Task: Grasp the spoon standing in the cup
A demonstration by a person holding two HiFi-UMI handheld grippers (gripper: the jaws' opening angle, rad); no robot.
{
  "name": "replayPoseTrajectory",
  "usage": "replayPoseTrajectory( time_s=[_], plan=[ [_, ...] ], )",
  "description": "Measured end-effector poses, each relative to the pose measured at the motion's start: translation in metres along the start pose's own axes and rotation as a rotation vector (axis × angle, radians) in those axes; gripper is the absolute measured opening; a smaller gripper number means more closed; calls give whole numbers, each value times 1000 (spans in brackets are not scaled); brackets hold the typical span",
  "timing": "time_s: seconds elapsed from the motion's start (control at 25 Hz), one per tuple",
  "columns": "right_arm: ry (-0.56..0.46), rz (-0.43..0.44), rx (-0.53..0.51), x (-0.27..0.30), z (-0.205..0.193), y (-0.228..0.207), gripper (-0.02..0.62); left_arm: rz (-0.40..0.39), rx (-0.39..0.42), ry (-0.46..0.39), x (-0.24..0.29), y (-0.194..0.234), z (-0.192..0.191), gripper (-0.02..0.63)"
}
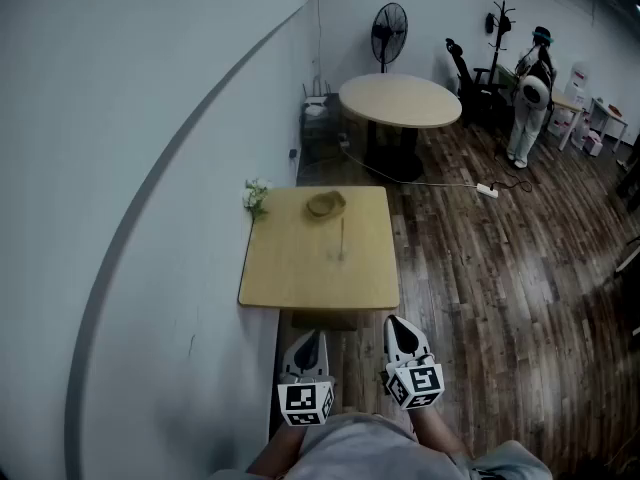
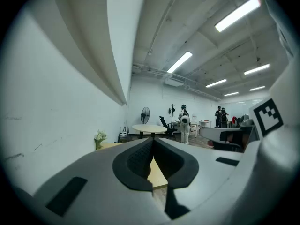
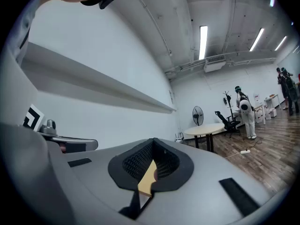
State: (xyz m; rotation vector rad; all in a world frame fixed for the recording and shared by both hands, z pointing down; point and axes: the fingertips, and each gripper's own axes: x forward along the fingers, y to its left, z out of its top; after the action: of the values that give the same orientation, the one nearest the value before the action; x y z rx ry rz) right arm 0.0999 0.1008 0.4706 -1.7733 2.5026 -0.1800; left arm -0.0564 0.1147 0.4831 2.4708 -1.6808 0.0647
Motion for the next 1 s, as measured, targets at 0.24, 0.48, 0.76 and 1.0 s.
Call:
replayPoseTrajectory(
  time_s=[0.24,0.48,0.76,1.0],
  plan=[
    [-10,11,4,3,5,-3,-3,11,3,-3,4,-2,4,2],
    [-24,20,22,-1,9,-9,-3,23,2,0,4,-9,3,2],
    [-24,30,22,-9,10,-23,-3,43,11,1,4,-23,1,2],
    [-27,23,9,-26,7,-39,-2,65,19,3,-2,-44,-3,2]
  ],
)
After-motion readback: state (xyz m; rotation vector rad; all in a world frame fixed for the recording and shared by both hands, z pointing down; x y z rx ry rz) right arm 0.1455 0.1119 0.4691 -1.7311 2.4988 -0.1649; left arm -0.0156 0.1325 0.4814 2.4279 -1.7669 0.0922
